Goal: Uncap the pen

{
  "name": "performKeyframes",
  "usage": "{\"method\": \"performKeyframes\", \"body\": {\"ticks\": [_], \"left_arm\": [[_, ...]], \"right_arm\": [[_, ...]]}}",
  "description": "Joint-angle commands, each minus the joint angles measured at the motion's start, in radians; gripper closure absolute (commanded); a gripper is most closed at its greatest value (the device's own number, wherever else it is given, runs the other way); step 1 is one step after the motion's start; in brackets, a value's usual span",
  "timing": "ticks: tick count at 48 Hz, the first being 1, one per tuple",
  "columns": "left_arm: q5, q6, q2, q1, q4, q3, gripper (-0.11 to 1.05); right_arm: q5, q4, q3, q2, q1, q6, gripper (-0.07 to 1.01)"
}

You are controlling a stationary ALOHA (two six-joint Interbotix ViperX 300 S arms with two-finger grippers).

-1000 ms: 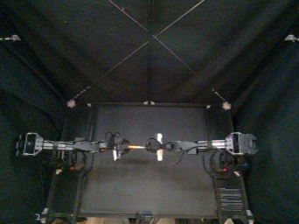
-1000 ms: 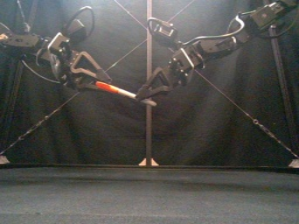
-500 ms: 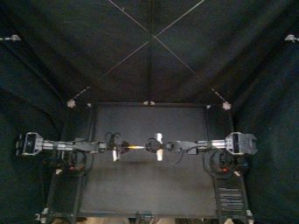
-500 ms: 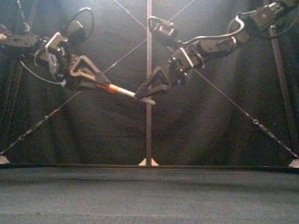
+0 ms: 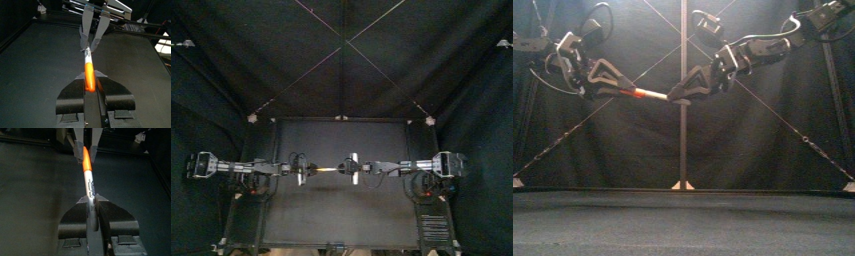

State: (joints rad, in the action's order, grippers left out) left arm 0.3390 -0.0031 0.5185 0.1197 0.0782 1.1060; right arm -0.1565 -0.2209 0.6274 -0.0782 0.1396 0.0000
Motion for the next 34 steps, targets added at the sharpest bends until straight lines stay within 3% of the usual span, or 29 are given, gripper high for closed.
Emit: {"method": "performKeyframes", "body": {"ticks": [1, 19, 34], "left_arm": [[-0.002, 0.0, 0.051, 0.006, 0.005, 0.031, 0.63], [-0.003, -0.0015, 0.181, -0.002, 0.005, 0.1, 0.63], [-0.008, 0.0, 0.192, -0.003, 0.005, 0.104, 0.63]], "right_arm": [[0.006, 0.003, 0.031, -0.071, 0.006, 0.005, 0.51], [0.005, 0.005, 0.078, -0.135, 0.008, 0.006, 0.51], [0.005, 0.002, 0.081, -0.138, 0.006, 0.005, 0.51]]}}
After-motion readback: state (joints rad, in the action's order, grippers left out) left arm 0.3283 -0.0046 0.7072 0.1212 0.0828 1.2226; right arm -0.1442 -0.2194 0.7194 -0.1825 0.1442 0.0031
